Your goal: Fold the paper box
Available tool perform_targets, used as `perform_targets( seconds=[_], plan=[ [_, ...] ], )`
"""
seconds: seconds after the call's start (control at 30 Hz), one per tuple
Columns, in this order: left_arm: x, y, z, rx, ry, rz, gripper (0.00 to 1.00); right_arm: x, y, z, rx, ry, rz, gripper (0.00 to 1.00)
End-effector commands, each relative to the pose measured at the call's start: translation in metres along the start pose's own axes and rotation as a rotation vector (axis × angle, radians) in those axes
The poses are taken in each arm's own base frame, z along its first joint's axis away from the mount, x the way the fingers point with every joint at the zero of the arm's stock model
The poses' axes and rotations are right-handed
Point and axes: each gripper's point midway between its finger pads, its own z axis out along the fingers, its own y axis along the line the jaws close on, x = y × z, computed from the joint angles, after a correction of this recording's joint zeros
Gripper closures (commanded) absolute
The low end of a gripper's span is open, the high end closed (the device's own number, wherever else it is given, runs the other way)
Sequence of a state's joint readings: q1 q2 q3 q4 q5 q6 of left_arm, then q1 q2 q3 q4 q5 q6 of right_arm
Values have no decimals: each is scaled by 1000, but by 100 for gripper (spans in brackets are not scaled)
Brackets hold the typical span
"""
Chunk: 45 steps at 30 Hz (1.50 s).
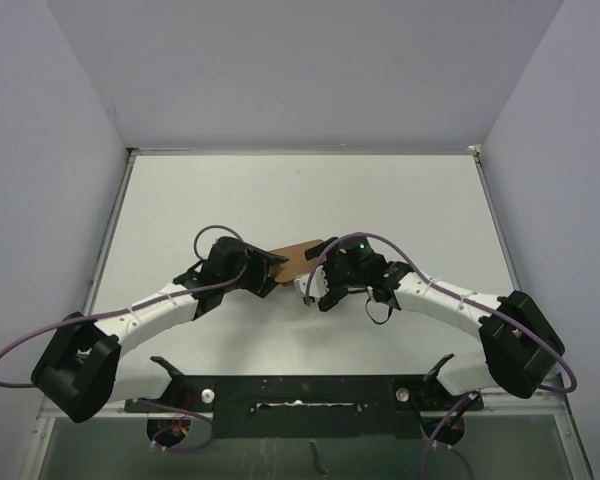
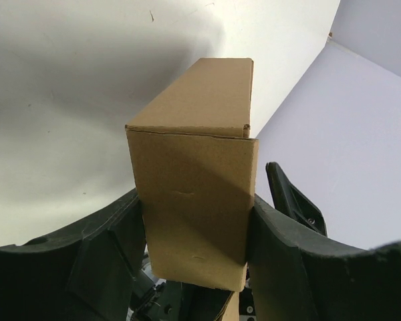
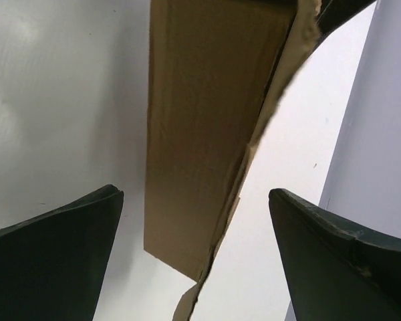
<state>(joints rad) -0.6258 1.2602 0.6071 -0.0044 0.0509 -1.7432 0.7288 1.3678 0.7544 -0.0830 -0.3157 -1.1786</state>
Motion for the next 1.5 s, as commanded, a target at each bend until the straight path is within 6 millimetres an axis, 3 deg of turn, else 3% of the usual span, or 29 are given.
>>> perform_targets(
  seconds=[0.0,0.23,0.43,0.57,0.77,0.87,1.07,1.23,1.47],
  plan=[
    [10,-47,-16,129,35,-24,47,-3,-26,6,124,7,-38,5],
    [12,-49,-16,146,49,-34,47,-6,-27,16,140,0,-21,17],
    [12,-53,-19,168,48,-32,44,-6,-32,15,164,3,-3,37],
    [9,-55,-22,191,34,-23,36,-8,-32,13,164,-6,1,47],
    [7,-62,-32,225,18,0,17,-8,-38,5,174,-38,84,51],
    [7,-64,-41,241,8,23,2,-4,-44,-4,181,-66,191,52],
    [4,-72,-69,301,-31,107,2,0,-58,-27,174,-161,439,53],
    [0,-74,-90,364,-86,280,2,3,-78,-52,141,-268,752,53],
    [-7,-53,-89,352,-141,587,2,22,-92,-78,-41,-465,1300,54]
  ],
)
